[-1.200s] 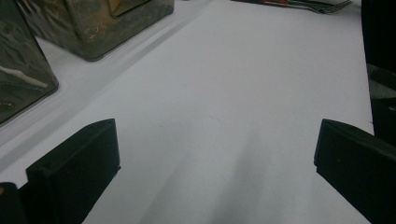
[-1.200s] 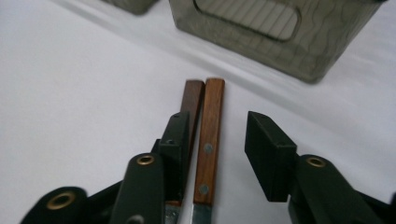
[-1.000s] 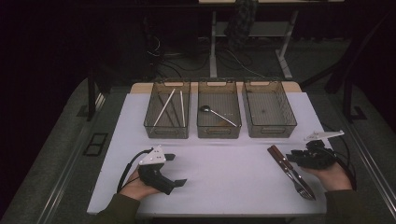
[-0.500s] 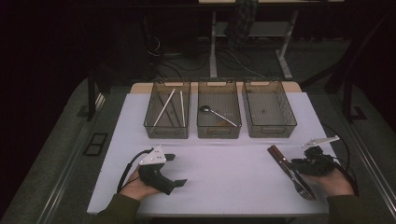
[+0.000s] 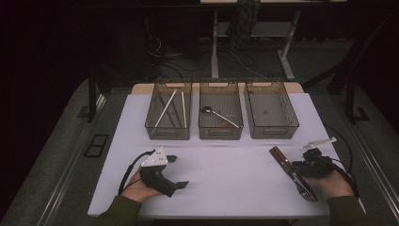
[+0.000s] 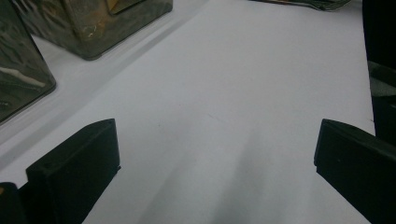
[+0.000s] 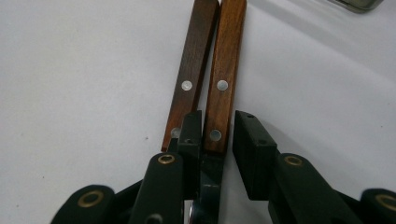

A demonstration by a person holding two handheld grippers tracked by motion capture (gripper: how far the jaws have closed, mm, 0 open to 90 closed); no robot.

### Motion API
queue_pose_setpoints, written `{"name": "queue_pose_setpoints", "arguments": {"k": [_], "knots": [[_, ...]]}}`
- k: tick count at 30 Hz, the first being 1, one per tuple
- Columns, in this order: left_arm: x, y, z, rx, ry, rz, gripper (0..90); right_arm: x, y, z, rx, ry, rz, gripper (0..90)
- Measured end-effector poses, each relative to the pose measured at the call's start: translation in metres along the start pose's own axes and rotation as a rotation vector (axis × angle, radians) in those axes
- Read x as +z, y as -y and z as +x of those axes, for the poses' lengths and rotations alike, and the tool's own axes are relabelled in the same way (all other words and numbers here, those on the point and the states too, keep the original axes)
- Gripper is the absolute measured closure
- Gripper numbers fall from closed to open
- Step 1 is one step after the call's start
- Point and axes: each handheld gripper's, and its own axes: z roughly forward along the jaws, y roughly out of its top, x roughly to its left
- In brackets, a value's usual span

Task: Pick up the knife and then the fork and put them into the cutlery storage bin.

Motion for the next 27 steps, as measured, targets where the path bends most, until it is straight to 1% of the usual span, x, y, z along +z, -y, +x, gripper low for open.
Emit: {"name": "queue_pose_setpoints", "arguments": {"k": [3,7,9,11,16,18,22,25,27], "knots": [[0.000,0.000,0.000,0.002,0.001,0.004,0.0,0.000,0.000,0.000,-0.019,0.011,0.003,74.2],[0.001,0.000,0.000,0.001,0.002,0.004,0.0,0.001,-0.002,0.001,-0.028,0.021,0.015,74.0],[0.002,0.000,-0.001,0.002,0.003,0.006,0.0,0.002,-0.004,0.003,-0.038,0.033,0.030,73.8],[0.002,0.000,-0.001,0.001,0.003,0.009,0.0,0.003,-0.008,0.004,-0.034,0.039,0.059,73.6],[0.003,0.000,0.000,0.000,0.001,0.008,0.0,0.005,-0.021,0.001,-0.016,0.017,0.154,73.3],[0.003,0.000,0.000,0.000,0.001,0.011,0.0,0.006,-0.027,0.000,-0.019,0.009,0.200,72.9],[0.003,0.001,0.000,-0.001,0.004,0.016,0.0,0.011,-0.042,0.000,-0.031,0.009,0.310,72.7],[0.004,0.001,0.000,0.000,0.006,0.016,0.0,0.015,-0.051,0.000,-0.022,0.011,0.380,73.0],[0.004,0.001,0.000,-0.001,0.006,0.017,0.0,0.017,-0.056,0.000,-0.015,0.016,0.414,75.6]]}}
